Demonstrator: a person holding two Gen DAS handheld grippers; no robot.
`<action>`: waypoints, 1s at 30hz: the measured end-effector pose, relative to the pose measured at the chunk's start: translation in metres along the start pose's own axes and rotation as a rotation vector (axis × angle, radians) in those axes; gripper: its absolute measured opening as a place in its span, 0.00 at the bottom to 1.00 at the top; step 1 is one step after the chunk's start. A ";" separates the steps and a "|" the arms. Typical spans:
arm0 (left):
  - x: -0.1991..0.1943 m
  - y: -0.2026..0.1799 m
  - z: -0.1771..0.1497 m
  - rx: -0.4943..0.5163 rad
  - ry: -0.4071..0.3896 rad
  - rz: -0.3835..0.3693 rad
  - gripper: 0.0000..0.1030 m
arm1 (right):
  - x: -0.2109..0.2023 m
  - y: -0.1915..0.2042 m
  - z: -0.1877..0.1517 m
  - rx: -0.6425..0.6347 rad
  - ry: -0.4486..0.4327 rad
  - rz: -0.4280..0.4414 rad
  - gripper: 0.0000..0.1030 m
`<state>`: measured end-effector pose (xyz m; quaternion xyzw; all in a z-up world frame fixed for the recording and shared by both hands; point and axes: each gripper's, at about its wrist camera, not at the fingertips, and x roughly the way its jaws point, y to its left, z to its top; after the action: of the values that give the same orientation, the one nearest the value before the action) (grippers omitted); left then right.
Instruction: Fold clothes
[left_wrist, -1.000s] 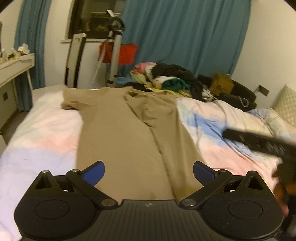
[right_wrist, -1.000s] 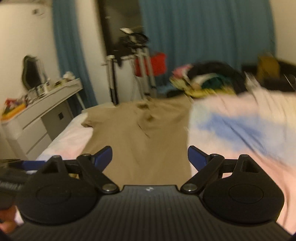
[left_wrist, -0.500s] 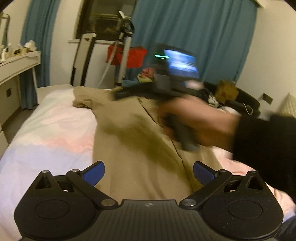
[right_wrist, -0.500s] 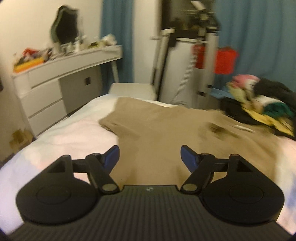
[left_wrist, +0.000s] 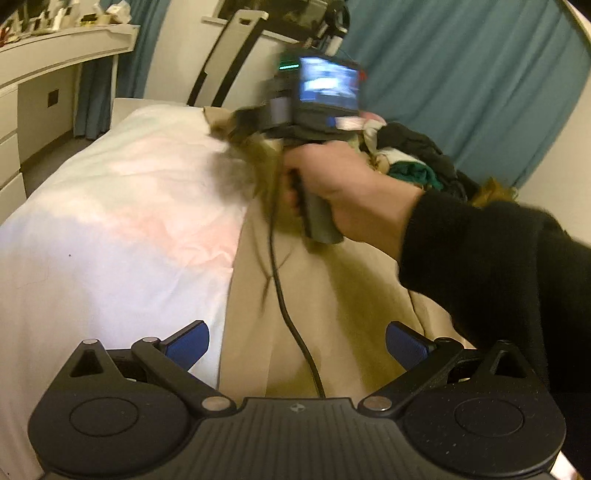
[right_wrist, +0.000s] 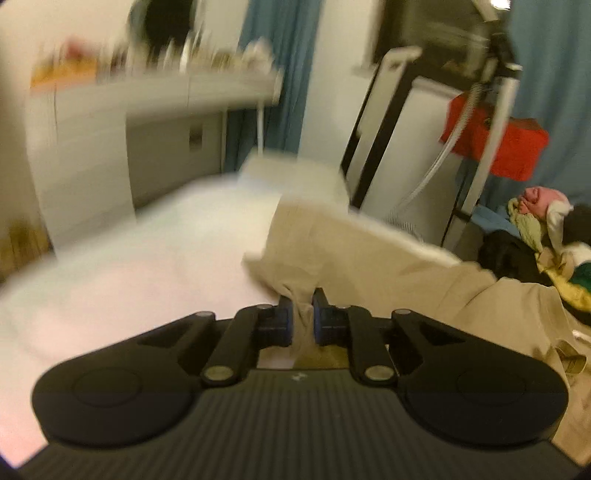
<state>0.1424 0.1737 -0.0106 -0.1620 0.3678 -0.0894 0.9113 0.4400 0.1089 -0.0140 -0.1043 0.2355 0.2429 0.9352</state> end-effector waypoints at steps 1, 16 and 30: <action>-0.002 0.000 -0.001 -0.002 -0.007 -0.001 1.00 | -0.013 -0.010 0.003 0.036 -0.043 -0.012 0.12; -0.018 -0.030 0.002 0.058 -0.081 -0.029 1.00 | -0.131 -0.205 -0.063 0.514 -0.235 -0.466 0.11; 0.017 -0.043 0.006 0.114 -0.046 0.007 1.00 | -0.138 -0.234 -0.104 0.602 -0.017 -0.345 0.86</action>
<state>0.1572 0.1307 -0.0018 -0.1105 0.3416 -0.1032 0.9276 0.4106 -0.1808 -0.0179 0.1402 0.2678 0.0016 0.9532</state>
